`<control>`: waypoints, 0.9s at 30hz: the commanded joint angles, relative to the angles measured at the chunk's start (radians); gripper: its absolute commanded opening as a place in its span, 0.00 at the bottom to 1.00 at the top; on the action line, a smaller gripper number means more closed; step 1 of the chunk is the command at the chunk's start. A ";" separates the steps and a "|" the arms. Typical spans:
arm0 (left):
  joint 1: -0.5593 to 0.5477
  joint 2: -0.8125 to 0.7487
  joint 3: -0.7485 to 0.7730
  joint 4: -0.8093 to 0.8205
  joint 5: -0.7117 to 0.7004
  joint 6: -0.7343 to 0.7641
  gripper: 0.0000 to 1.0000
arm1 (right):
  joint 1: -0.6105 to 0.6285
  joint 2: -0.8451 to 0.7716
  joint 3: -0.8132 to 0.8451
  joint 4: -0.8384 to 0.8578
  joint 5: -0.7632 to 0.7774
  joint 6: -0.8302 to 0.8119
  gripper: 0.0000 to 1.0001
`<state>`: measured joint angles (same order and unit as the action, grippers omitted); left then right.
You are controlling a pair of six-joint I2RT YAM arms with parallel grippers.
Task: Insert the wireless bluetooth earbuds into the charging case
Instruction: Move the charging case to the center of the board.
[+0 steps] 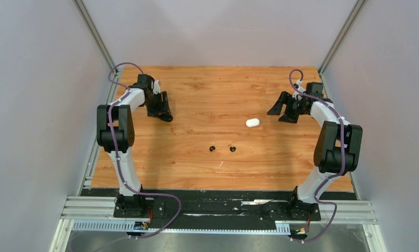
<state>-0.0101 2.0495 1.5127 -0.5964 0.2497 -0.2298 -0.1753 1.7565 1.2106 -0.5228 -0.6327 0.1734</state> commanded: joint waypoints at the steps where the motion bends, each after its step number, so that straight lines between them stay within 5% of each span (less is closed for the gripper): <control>1: 0.006 -0.068 -0.048 0.035 0.085 -0.051 0.68 | 0.003 0.013 0.035 0.029 -0.028 0.015 0.75; 11: -0.065 -0.122 -0.131 0.064 0.148 -0.100 0.67 | 0.007 0.040 0.064 0.033 -0.056 0.023 0.74; 18: -0.068 -0.209 -0.121 0.002 0.050 -0.060 0.74 | 0.010 0.031 0.083 0.036 -0.063 0.021 0.74; 22: -0.051 -0.211 -0.020 -0.059 0.126 0.299 0.82 | 0.010 0.020 0.087 0.035 -0.072 0.019 0.75; 23: -0.046 -0.201 0.029 -0.082 0.241 0.384 0.82 | 0.010 0.020 0.086 0.034 -0.081 0.016 0.75; 27: -0.036 -0.135 0.178 -0.402 0.505 1.051 0.79 | 0.010 0.009 0.088 0.035 -0.142 -0.018 0.74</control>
<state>-0.0555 1.8915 1.5490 -0.7208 0.4770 0.1577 -0.1707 1.7988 1.2583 -0.5159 -0.7017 0.1806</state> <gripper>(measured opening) 0.808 0.744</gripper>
